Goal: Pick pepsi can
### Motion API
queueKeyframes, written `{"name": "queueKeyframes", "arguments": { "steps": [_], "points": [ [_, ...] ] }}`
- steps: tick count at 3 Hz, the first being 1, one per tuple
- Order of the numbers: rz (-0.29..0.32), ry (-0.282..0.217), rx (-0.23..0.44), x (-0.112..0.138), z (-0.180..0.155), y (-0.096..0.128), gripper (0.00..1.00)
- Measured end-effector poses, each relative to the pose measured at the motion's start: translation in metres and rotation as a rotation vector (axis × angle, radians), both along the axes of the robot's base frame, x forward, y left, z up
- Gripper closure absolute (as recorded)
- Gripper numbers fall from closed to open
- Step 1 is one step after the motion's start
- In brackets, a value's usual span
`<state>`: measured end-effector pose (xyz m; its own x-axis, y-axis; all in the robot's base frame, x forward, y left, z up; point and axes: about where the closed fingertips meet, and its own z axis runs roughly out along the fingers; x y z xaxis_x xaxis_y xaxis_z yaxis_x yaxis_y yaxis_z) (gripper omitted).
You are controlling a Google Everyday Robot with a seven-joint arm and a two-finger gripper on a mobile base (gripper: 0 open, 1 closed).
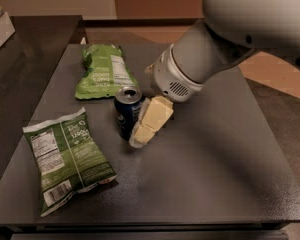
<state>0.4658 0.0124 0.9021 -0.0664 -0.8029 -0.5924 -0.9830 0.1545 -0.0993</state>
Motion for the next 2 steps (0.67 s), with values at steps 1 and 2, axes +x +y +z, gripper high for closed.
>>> {"name": "queueKeyframes", "arguments": {
  "steps": [1, 2],
  "points": [
    [-0.004, 0.028, 0.035, 0.0035, -0.0051, 0.0133, 0.00],
    [0.004, 0.045, 0.061, 0.0042, -0.0076, 0.0217, 0.18]
  ]
}}
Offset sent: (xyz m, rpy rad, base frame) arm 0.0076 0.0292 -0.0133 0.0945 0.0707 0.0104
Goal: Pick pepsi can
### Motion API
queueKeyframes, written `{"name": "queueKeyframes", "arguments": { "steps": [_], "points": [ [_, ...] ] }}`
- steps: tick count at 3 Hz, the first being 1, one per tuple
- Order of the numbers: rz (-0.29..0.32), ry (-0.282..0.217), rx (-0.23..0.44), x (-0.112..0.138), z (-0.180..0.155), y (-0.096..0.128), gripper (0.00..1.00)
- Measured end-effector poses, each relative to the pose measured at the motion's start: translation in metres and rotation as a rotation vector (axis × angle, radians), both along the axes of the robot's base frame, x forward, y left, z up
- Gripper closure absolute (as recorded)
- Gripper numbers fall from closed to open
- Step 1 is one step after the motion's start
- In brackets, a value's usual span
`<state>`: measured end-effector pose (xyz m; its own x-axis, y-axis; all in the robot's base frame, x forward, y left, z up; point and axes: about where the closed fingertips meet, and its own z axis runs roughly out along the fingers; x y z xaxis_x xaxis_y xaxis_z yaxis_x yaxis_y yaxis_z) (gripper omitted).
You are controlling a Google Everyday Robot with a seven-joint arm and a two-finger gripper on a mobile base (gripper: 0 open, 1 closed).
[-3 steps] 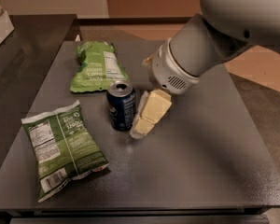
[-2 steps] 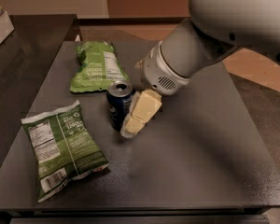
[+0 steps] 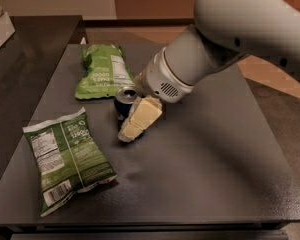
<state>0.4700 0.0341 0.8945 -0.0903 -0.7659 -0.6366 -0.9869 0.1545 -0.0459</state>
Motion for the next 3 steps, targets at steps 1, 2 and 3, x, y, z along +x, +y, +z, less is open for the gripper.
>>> {"name": "queueKeyframes", "arguments": {
  "steps": [1, 2, 3],
  "points": [
    [0.004, 0.003, 0.015, 0.001, 0.000, 0.003, 0.41],
    [0.004, -0.005, 0.029, 0.003, 0.006, 0.002, 0.64],
    [0.014, -0.022, 0.059, 0.004, 0.026, 0.000, 0.87]
  ]
}}
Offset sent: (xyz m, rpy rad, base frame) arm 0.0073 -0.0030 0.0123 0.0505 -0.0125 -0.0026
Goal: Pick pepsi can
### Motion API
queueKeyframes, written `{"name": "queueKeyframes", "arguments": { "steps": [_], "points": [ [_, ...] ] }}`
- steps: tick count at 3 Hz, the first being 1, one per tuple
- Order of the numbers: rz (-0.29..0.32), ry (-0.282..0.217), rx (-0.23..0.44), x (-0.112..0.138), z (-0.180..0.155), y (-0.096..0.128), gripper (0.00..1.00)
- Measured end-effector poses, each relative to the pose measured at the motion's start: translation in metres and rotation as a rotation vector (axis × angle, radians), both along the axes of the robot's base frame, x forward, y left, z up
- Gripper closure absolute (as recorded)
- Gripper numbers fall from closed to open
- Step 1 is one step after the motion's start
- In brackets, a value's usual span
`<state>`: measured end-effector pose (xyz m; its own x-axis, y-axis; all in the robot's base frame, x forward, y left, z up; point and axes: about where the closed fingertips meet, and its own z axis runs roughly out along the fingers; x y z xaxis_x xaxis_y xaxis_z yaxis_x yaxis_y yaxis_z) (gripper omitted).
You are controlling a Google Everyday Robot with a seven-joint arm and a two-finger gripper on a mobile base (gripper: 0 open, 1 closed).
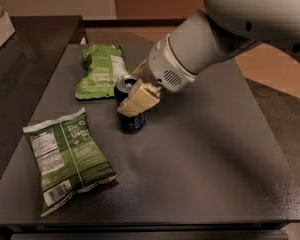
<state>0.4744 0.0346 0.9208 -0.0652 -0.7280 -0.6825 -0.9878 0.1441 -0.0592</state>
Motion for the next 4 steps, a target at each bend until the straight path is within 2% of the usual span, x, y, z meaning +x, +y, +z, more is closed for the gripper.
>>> {"name": "queueKeyframes", "arguments": {
  "steps": [1, 2, 3, 4],
  "points": [
    [0.020, -0.025, 0.019, 0.007, 0.032, -0.004, 1.00],
    [0.036, -0.051, 0.010, 0.017, 0.064, -0.013, 1.00],
    [0.057, -0.103, -0.027, 0.031, 0.106, -0.033, 1.00],
    [0.058, -0.107, -0.027, 0.031, 0.108, -0.033, 1.00]
  ]
}}
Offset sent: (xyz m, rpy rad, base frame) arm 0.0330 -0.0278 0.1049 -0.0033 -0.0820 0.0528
